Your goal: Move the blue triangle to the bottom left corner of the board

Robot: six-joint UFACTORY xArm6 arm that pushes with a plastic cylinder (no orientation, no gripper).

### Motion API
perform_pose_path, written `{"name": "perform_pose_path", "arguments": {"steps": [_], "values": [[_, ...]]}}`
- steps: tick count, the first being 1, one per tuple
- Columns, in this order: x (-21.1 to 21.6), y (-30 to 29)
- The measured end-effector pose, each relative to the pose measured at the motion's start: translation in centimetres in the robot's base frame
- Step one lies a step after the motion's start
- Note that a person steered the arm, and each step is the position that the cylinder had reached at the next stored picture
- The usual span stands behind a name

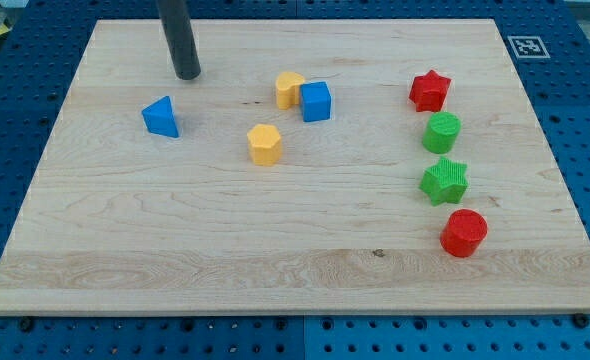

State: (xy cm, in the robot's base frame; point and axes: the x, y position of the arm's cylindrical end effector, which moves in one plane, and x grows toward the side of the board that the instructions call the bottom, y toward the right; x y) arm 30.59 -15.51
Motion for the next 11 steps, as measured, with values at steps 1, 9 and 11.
{"name": "perform_pose_path", "arguments": {"steps": [1, 9, 11], "values": [[0.0, -0.6], [5.8, -3.7], [5.9, -4.8]]}}
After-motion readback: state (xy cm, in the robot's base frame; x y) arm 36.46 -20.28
